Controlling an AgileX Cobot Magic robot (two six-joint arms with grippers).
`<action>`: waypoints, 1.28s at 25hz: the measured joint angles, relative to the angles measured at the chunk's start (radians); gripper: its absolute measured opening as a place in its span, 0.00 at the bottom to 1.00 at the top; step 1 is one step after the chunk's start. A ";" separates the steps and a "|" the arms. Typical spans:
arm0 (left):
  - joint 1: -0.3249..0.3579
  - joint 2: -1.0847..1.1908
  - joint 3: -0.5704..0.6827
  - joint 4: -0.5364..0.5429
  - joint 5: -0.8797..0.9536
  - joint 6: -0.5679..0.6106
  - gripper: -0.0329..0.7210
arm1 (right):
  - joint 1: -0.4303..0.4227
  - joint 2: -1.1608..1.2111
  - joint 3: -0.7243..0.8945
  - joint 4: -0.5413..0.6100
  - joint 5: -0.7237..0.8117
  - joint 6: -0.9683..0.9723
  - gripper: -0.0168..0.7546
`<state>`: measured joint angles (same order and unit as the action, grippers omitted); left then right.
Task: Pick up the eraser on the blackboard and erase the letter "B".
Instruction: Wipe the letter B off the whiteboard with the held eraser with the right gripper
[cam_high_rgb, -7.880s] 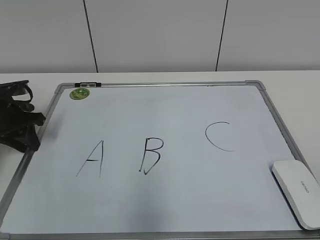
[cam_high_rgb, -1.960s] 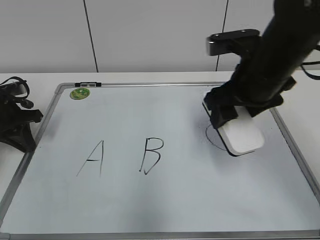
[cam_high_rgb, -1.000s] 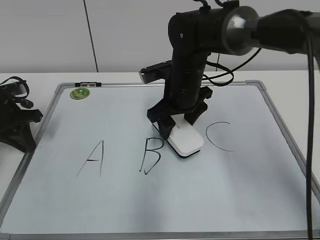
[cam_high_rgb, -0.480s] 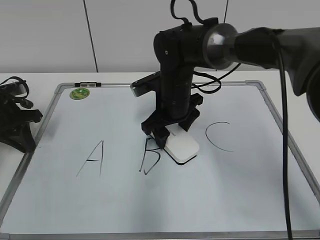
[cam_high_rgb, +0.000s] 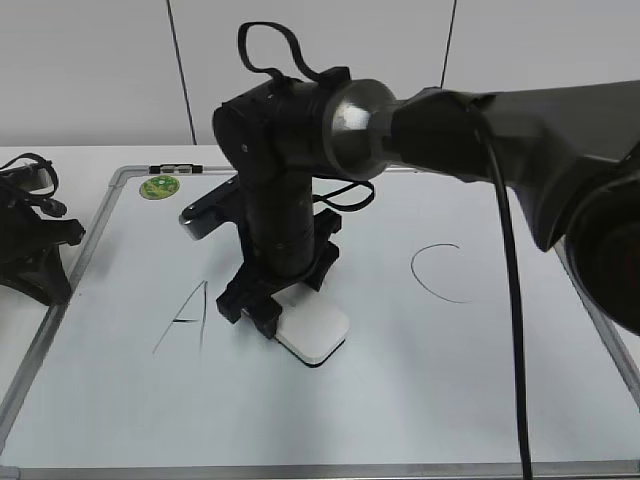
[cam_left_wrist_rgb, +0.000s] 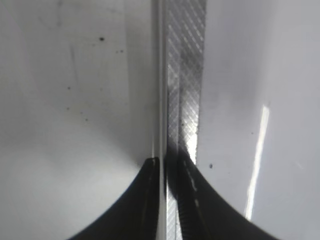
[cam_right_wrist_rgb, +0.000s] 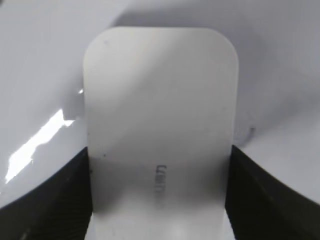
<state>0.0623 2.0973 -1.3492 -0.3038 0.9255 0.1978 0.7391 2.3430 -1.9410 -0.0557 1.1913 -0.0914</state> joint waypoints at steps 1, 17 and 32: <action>0.000 0.000 0.000 0.000 0.000 0.000 0.15 | 0.012 0.000 0.000 0.000 0.002 0.000 0.72; 0.000 0.000 0.000 0.000 0.000 0.000 0.16 | 0.085 0.004 0.000 -0.080 0.008 0.049 0.72; 0.000 0.000 0.000 0.002 0.000 0.000 0.16 | 0.013 0.004 -0.002 -0.029 0.010 0.074 0.72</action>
<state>0.0623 2.0973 -1.3492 -0.3019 0.9255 0.1978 0.7519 2.3473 -1.9426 -0.0844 1.2011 -0.0169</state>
